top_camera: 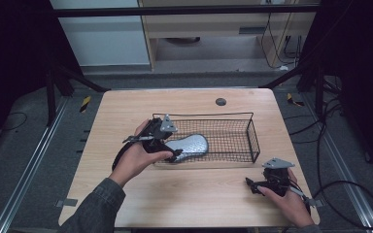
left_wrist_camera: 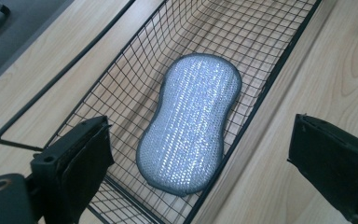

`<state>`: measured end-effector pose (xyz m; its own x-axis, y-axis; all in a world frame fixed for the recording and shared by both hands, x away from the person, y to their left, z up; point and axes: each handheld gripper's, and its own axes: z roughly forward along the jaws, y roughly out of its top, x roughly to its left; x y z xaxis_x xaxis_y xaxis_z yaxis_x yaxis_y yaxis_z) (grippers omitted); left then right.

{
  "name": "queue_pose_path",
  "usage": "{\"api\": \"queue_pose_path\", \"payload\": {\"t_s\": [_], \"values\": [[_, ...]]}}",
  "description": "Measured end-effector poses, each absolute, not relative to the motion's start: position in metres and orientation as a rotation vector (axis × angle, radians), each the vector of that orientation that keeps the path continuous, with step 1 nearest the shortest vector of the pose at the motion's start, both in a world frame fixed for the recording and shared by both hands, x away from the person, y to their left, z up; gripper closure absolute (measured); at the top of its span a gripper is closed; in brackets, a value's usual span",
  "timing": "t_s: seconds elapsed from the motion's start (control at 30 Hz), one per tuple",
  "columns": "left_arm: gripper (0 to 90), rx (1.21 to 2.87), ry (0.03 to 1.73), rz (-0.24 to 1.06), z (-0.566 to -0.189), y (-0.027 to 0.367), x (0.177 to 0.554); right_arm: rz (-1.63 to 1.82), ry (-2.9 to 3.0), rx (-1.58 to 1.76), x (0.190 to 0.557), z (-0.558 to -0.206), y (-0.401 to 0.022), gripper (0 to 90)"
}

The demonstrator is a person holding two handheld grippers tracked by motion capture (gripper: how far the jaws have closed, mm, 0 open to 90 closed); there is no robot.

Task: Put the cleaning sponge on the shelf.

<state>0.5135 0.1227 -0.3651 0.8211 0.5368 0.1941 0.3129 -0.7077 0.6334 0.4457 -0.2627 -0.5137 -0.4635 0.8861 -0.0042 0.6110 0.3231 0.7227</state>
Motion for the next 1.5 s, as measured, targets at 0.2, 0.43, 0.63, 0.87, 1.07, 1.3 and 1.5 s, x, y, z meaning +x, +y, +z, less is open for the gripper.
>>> {"api": "queue_pose_path", "payload": {"t_s": [0.2, 0.43, 0.63, 0.87, 1.07, 1.3, 1.5], "values": [[4.3, 2.368, 0.648, 0.504, -0.363, 0.134, 0.509, 0.935, 2.195, 1.323, 0.446, -0.514, -0.263, 0.4], [3.9, 2.309, 0.694, 0.514, -0.364, 0.155, 0.502, 0.935, 2.194, 1.324, 0.446, -0.514, -0.263, 0.4], [3.3, 2.246, 0.762, 0.534, -0.368, 0.189, 0.488, 0.934, 2.195, 1.324, 0.445, -0.514, -0.263, 0.4], [2.9, 2.224, 0.808, 0.586, -0.373, 0.219, 0.479, 0.934, 2.194, 1.325, 0.445, -0.514, -0.263, 0.4], [2.8, 2.204, 0.87, 0.586, -0.382, 0.241, 0.482, 0.934, 2.193, 1.326, 0.445, -0.514, -0.263, 0.4], [2.9, 2.173, 0.977, 0.571, -0.405, 0.263, 0.494, 0.934, 2.192, 1.329, 0.445, -0.514, -0.263, 0.4], [3.3, 2.171, 1.053, 0.533, -0.428, 0.275, 0.505, 0.934, 2.191, 1.33, 0.445, -0.514, -0.263, 0.4]]}}
